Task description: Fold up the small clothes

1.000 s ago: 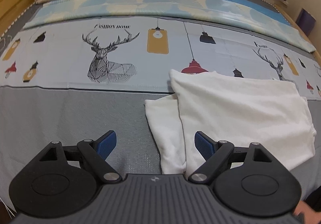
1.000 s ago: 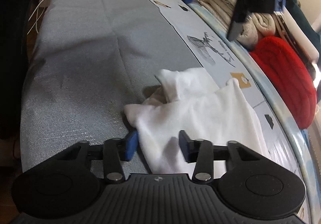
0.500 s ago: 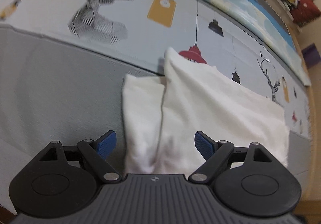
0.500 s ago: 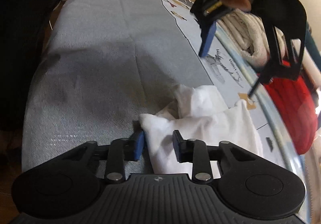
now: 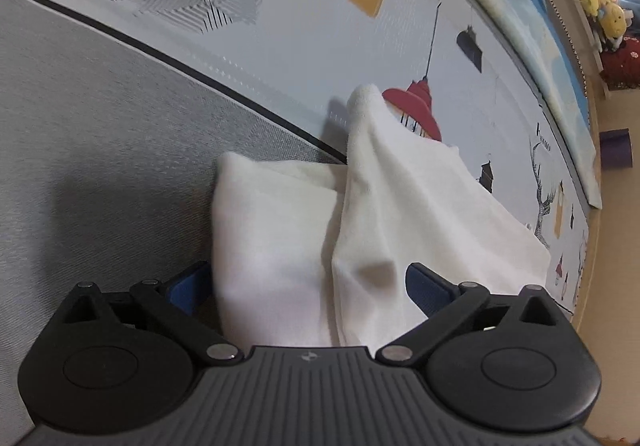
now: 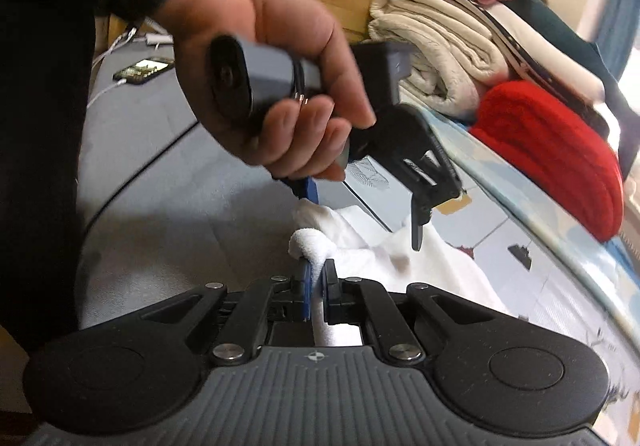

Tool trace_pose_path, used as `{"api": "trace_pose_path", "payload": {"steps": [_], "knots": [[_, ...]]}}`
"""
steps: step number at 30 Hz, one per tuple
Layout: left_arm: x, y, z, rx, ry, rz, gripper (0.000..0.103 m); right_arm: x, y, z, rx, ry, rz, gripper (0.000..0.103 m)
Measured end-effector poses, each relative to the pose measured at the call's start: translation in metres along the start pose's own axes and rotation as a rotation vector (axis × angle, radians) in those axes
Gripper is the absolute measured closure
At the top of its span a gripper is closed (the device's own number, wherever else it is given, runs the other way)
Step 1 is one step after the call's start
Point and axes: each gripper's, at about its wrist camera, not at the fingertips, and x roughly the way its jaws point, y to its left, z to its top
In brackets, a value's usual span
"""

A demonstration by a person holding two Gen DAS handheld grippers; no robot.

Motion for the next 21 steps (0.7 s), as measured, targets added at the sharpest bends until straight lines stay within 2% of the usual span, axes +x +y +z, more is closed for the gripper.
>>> {"api": "trace_pose_path", "payload": {"steps": [2,3,4,5,7,10,13,17,21], "knots": [[0.006,-0.004,0.003,0.021,0.003,-0.037,0.002,-0.005,-0.004,0.0,0.024,0.001,0.001,0.098],[0.007,-0.008,0.003,0.043,-0.005,-0.048,0.008,-0.008,-0.006,0.001,0.041,-0.001,0.004,0.098],[0.008,-0.012,0.003,0.061,-0.018,-0.05,0.023,-0.01,-0.007,0.002,0.06,-0.003,0.008,0.098],[0.008,-0.013,0.003,0.066,-0.029,-0.045,0.034,-0.011,-0.008,0.003,0.079,-0.003,0.012,0.098],[0.004,-0.011,0.002,0.05,-0.047,-0.055,0.08,-0.009,-0.009,0.004,0.108,0.004,0.021,0.098],[-0.016,-0.014,-0.002,0.096,-0.11,-0.049,0.089,-0.004,-0.004,0.007,0.118,0.018,0.034,0.099],[-0.048,-0.01,-0.004,0.101,-0.186,-0.042,0.091,0.002,0.005,0.013,0.107,0.016,0.055,0.099],[-0.091,-0.001,-0.012,0.118,-0.273,0.028,0.091,0.004,0.016,0.031,0.11,-0.032,0.094,0.099],[-0.109,-0.004,-0.017,0.121,-0.303,0.055,0.091,-0.003,0.01,0.041,0.197,-0.067,0.13,0.099]]}}
